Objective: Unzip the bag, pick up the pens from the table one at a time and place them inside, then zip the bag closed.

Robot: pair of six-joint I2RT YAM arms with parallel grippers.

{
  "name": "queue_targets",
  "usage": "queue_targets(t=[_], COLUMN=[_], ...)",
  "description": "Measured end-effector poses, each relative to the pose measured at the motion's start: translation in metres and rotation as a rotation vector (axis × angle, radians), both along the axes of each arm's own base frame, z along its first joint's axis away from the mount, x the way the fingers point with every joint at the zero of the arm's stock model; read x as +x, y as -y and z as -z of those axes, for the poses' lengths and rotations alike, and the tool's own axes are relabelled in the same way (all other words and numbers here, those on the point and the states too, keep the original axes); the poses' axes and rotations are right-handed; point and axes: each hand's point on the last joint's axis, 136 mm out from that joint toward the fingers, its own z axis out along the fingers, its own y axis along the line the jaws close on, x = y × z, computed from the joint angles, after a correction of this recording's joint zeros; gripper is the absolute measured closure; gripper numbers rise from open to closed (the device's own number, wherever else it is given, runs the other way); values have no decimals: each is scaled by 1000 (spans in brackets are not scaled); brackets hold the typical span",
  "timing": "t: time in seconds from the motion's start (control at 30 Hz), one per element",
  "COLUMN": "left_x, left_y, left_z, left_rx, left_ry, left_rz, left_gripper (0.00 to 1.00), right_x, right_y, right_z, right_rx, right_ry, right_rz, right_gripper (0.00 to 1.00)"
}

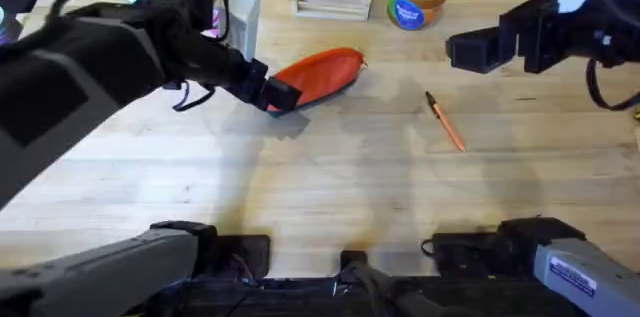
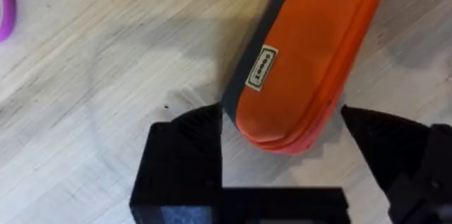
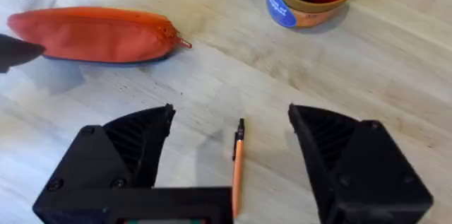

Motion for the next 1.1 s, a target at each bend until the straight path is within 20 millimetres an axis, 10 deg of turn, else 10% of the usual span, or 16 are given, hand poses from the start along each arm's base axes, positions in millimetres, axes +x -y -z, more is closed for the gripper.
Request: queue_targets(t=[1.1], left_x=[-3], left_y=[2], left_z=[14], left_rx=[-19], left_ry=[-64], left_rz=[-22], left_gripper=[7], right_x=[2], right_y=[0], right_z=[-2], right_rx=[0], right_ry=[12], right_rz=[-4], right_gripper=[5])
